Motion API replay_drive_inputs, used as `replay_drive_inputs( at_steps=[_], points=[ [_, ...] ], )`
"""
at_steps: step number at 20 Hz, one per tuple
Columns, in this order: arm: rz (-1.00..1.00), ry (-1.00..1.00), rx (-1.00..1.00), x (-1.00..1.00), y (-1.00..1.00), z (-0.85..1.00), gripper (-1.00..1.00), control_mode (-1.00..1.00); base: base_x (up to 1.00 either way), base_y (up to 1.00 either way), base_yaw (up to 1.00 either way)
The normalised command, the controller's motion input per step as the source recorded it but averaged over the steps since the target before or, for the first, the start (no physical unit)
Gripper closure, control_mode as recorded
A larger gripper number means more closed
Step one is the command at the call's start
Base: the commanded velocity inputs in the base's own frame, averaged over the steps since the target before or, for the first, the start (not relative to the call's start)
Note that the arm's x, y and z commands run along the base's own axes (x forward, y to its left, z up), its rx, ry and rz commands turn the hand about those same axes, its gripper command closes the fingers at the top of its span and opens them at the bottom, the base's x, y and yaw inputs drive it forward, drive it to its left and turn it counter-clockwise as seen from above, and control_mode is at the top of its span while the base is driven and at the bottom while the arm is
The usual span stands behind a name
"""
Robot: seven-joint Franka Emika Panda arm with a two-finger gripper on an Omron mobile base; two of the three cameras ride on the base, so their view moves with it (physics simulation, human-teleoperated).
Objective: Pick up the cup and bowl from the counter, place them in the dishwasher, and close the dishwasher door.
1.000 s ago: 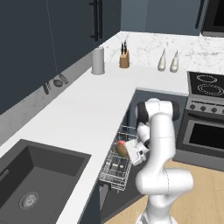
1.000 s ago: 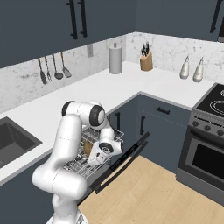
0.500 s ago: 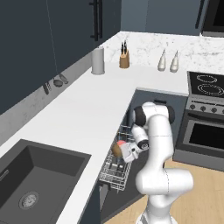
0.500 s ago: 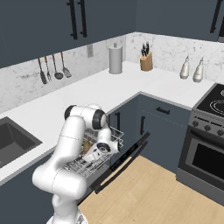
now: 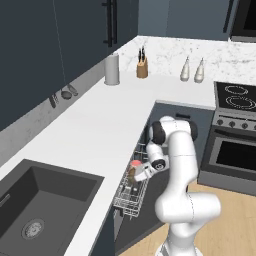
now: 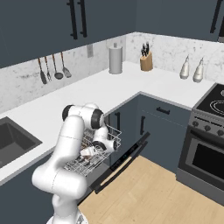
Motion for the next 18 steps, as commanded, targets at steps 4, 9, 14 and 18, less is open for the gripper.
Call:
replay_drive_inputs(
  at_steps=[4, 9, 14, 18],
  points=[
    [-0.13, 0.00, 0.01, -0.62, -0.28, 0.40, -1.00, -1.00, 0.00, 0.00, 0.00],
    [-0.09, 0.02, 0.06, -0.45, -0.32, 0.71, -1.00, -1.00, 0.00, 0.00, 0.00],
    [-0.10, 0.24, 0.01, 0.00, -0.15, 0.06, -1.00, -1.00, 0.00, 0.00, 0.00],
    [-0.10, 0.34, -0.01, 0.01, -0.02, -0.04, -1.00, -1.00, 0.00, 0.00, 0.00]
  ],
)
